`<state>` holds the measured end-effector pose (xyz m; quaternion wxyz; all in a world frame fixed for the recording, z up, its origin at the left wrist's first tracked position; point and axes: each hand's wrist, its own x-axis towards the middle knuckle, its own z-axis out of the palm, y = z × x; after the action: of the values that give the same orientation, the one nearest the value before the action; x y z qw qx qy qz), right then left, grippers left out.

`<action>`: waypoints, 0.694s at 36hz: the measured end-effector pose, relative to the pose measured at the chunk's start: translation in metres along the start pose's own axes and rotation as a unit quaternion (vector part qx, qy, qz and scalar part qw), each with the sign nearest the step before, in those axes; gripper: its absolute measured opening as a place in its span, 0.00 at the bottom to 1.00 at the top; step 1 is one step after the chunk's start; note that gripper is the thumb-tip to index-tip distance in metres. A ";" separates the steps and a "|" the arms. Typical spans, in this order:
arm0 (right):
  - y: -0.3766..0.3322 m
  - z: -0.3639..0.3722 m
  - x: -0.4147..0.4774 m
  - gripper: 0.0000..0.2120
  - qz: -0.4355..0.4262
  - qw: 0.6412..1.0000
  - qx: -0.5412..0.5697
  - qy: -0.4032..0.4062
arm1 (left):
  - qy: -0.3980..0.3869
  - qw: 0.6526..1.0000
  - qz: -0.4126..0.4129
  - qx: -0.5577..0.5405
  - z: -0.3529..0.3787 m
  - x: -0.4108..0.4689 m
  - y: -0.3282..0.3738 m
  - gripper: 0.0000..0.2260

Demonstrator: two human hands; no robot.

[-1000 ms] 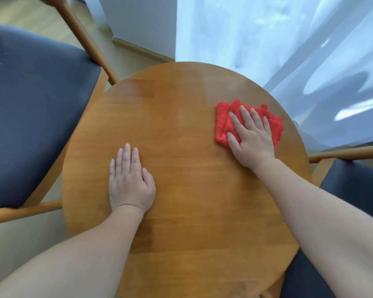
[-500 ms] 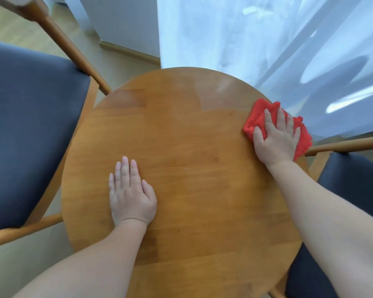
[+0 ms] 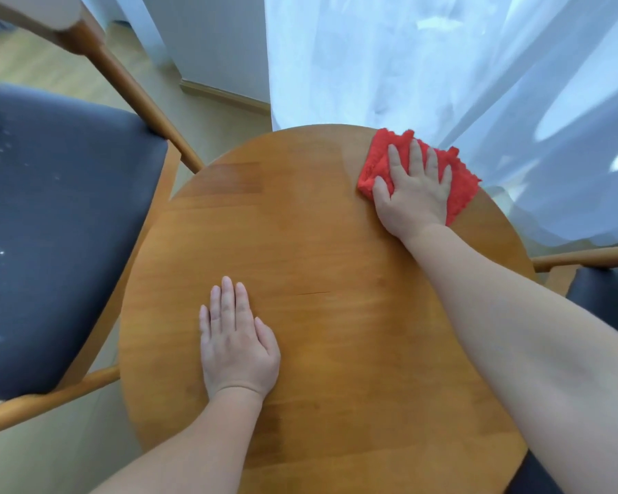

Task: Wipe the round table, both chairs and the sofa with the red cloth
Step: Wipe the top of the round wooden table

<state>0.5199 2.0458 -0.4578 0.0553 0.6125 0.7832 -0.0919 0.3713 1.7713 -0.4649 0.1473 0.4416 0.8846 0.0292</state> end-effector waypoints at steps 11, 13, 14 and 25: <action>-0.085 0.006 0.002 0.30 -0.139 0.990 -0.016 -0.019 | 0.006 1.000 0.001 0.007 0.002 -0.002 -0.001 0.26; -0.099 0.005 0.009 0.30 -0.162 0.987 -0.014 -0.019 | 0.009 1.000 0.001 0.005 0.003 -0.002 -0.001 0.26; -0.105 0.005 0.014 0.30 -0.170 0.985 -0.011 -0.018 | 0.009 1.000 0.001 0.005 0.003 -0.001 -0.001 0.26; -0.104 0.003 0.032 0.29 -0.200 0.980 -0.007 -0.013 | 0.017 1.000 0.004 0.008 0.005 0.000 -0.004 0.26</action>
<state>0.4112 2.0509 -0.4594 0.0504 0.4414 0.8899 -0.1033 0.3699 1.7682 -0.4701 0.1285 0.4461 0.8852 0.0305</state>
